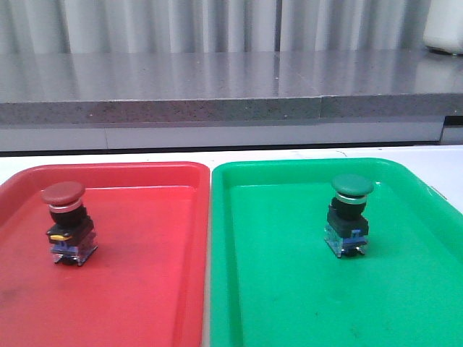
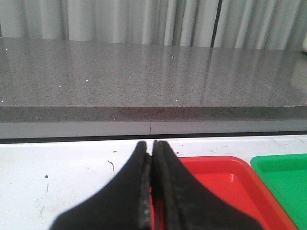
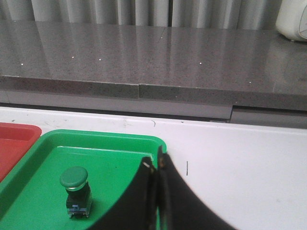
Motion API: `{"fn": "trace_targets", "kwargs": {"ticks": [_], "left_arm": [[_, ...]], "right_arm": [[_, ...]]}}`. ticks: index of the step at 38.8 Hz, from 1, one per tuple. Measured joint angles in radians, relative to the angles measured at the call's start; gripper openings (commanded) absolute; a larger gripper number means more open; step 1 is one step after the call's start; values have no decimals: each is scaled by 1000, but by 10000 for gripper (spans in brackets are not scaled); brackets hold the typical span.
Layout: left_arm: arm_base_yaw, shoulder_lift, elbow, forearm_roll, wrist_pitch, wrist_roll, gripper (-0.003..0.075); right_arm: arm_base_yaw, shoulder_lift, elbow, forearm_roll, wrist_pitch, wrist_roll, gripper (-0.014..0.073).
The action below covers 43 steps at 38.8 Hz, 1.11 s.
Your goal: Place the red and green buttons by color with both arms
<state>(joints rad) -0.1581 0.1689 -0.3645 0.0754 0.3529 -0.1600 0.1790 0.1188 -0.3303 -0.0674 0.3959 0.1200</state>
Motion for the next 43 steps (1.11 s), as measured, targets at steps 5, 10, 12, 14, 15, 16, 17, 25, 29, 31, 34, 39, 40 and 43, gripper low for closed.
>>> {"fn": "trace_targets", "kwargs": {"ticks": [5,10,12,14,15,16,17,25,29,31,34,39,40,43], "left_arm": [[0,0,0,0,0,0,-20],[0,0,0,0,0,0,-20],[0,0,0,0,0,0,-20],[0,0,0,0,0,0,-20],[0,0,0,0,0,0,-20],[0,0,0,0,0,0,-20],[0,0,0,0,0,0,-20],[10,-24,42,-2,-36,0,-20],[46,-79,106,-25,-64,0,-20],[72,-116,145,-43,-78,0,-20],[118,-167,219,-75,-95,0,-20],[174,-174,317,-106,-144,0,-20],[181,-174,335,-109,-150,0,-20],[189,-174,370,-113,-163,0,-20]], "right_arm": [[0,0,0,0,0,0,-109],[0,0,0,0,0,0,-109],[0,0,0,0,0,0,-109],[0,0,0,0,0,0,-109],[0,0,0,0,0,0,-109],[0,0,0,0,0,0,-109],[0,0,0,0,0,0,-109],[0,0,0,0,0,0,-109],[0,0,0,0,1,0,-109],[0,0,0,0,1,0,-109],[0,0,0,0,1,0,-109],[0,0,0,0,1,0,-109],[0,0,0,0,1,0,-109],[0,0,0,0,1,0,-109]]}}
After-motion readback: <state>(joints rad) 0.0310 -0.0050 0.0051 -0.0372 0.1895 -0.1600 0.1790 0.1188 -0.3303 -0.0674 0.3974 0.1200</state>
